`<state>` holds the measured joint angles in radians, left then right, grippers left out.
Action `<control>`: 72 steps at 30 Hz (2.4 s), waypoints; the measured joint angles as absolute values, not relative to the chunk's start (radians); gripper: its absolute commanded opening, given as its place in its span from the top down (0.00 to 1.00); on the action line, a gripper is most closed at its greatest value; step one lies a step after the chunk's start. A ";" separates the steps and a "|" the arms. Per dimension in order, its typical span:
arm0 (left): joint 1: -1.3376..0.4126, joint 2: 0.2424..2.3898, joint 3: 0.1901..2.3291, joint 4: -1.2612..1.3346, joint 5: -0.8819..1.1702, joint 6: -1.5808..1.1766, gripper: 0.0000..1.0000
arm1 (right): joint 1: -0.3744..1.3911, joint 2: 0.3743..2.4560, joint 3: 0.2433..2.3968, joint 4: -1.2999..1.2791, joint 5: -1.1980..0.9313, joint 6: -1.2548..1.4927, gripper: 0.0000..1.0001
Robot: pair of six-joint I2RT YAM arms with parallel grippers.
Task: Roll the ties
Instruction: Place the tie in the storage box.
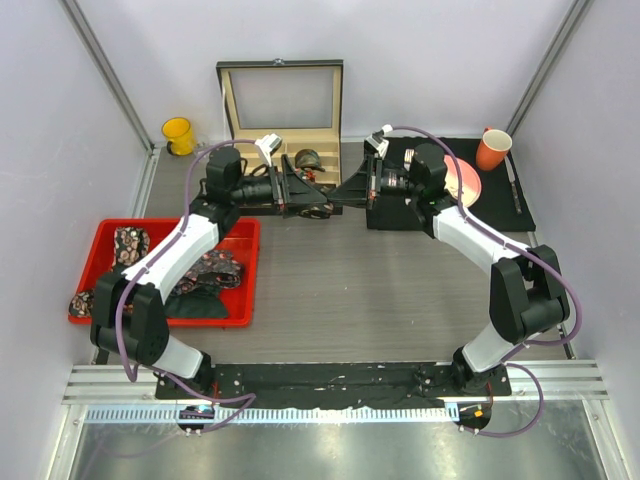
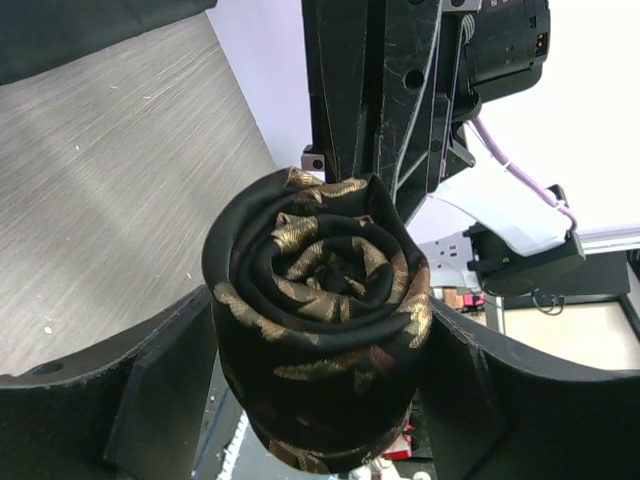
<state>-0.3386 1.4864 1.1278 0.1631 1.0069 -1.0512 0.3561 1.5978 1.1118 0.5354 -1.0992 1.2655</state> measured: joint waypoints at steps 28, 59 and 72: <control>-0.338 1.478 1.127 0.045 1.002 -0.978 1.00 | 0.359 1.598 1.108 0.409 -1.102 1.172 0.53; -0.155 2.138 2.089 -0.819 0.542 -0.243 1.00 | 0.116 1.617 1.339 -0.590 -0.904 0.285 0.00; -0.135 2.337 2.247 -0.820 0.479 -0.259 1.00 | 0.116 1.617 1.337 -0.665 -0.831 0.200 0.00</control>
